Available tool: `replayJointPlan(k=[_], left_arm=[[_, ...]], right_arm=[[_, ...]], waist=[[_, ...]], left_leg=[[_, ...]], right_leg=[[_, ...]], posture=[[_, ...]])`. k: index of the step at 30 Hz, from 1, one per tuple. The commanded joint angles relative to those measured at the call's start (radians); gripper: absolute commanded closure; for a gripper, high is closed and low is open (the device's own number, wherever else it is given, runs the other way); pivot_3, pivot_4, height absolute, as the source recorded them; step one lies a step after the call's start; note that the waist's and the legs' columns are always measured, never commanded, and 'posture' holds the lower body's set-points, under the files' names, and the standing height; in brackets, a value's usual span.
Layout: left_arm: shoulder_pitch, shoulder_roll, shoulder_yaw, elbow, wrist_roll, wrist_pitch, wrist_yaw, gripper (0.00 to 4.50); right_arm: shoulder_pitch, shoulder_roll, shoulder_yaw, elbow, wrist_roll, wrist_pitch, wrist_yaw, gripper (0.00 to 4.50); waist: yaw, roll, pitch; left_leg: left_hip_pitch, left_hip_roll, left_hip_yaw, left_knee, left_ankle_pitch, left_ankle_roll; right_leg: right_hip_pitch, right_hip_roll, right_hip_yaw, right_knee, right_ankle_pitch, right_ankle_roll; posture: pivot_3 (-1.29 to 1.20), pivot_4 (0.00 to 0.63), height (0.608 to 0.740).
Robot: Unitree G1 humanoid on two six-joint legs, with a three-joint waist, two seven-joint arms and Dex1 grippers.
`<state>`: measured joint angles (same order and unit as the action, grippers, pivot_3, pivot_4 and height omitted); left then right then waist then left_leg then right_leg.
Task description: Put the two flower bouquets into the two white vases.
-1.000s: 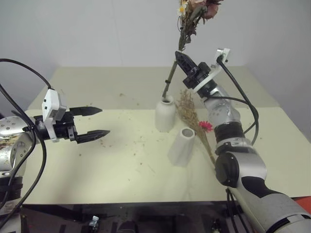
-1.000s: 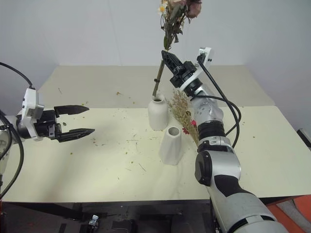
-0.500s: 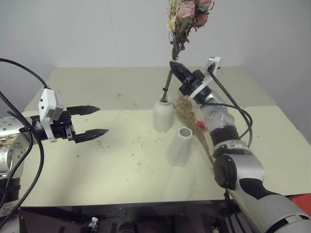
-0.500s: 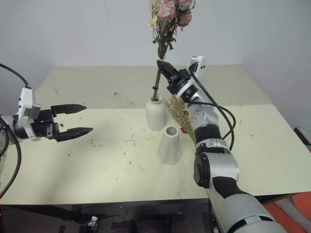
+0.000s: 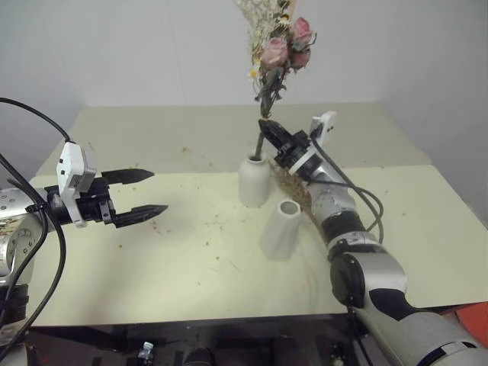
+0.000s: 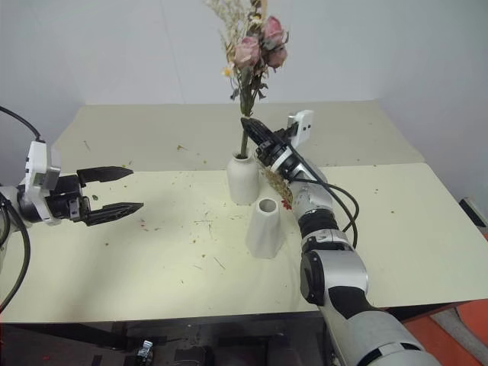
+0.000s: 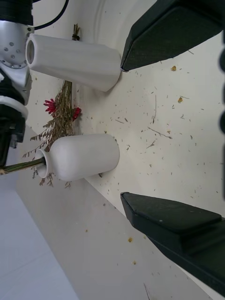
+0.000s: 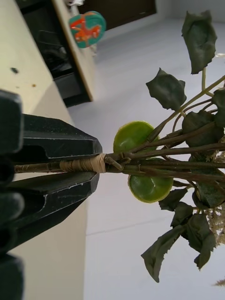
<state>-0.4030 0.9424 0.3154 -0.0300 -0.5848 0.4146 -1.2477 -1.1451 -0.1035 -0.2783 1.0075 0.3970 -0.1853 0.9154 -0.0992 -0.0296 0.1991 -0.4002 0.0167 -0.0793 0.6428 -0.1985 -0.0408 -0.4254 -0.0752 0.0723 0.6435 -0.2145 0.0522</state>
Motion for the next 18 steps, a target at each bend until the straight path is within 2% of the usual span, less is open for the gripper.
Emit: replayJointPlan(k=[1,3,5,6,8,15,18], left_arm=[[-0.006,0.024,0.034,-0.023,-0.015,-0.008,0.002,0.0],[-0.009,0.023,0.031,-0.019,-0.017,-0.01,-0.001,0.0],[-0.012,0.019,0.025,-0.019,-0.017,-0.013,-0.003,0.0],[-0.014,0.016,0.023,-0.019,-0.018,-0.013,0.0,0.0],[-0.015,0.012,0.021,-0.02,-0.017,-0.015,0.004,0.0],[-0.008,0.01,0.022,-0.017,-0.014,-0.022,0.003,0.0],[-0.008,0.009,0.023,-0.017,-0.014,-0.024,0.004,0.0]], right_arm=[[-0.012,-0.005,0.011,-0.052,0.003,-0.037,0.042,4.31],[-0.012,-0.008,0.015,-0.049,0.006,-0.029,0.064,4.31],[-0.018,-0.012,0.01,-0.042,0.015,-0.012,0.078,3.56],[-0.019,-0.015,0.011,-0.039,0.014,-0.011,0.084,3.36],[-0.019,-0.02,0.013,-0.038,0.012,-0.011,0.093,2.68],[-0.018,-0.053,0.023,-0.019,-0.01,-0.008,0.073,0.15],[-0.022,-0.066,0.022,-0.007,-0.011,-0.002,0.068,0.03]], waist=[[0.0,0.0,0.0],[0.0,0.0,0.0],[0.0,0.0,0.0],[0.0,0.0,0.0],[0.001,0.0,0.0],[0.001,0.0,0.0],[0.0,0.0,0.0]], left_leg=[[0.0,0.0,0.0,0.0,0.0,0.0],[0.0,0.0,0.0,0.0,0.0,0.0],[0.0,0.0,0.0,0.0,0.0,0.0],[0.0,0.0,0.0,0.0,0.0,0.0],[0.0,0.0,0.0,0.0,0.0,0.0],[0.0,0.0,0.0,0.0,0.0,0.0],[0.0,0.0,0.0,0.0,0.0,0.0]], right_leg=[[0.0,0.0,0.0,0.0,0.0,0.0],[0.0,0.0,0.0,0.0,0.0,0.0],[0.0,0.0,0.0,0.0,0.0,0.0],[0.0,0.0,0.0,0.0,0.0,0.0],[0.0,0.0,0.0,0.0,0.0,0.0],[0.0,0.0,0.0,0.0,0.0,0.0],[0.0,0.0,0.0,0.0,0.0,0.0]], posture=[[0.0,0.15,0.74],[0.0,0.15,0.74],[0.0,0.15,0.74],[0.0,0.15,0.74],[0.0,0.15,0.74],[0.0,0.15,0.74],[0.0,0.15,0.74]])
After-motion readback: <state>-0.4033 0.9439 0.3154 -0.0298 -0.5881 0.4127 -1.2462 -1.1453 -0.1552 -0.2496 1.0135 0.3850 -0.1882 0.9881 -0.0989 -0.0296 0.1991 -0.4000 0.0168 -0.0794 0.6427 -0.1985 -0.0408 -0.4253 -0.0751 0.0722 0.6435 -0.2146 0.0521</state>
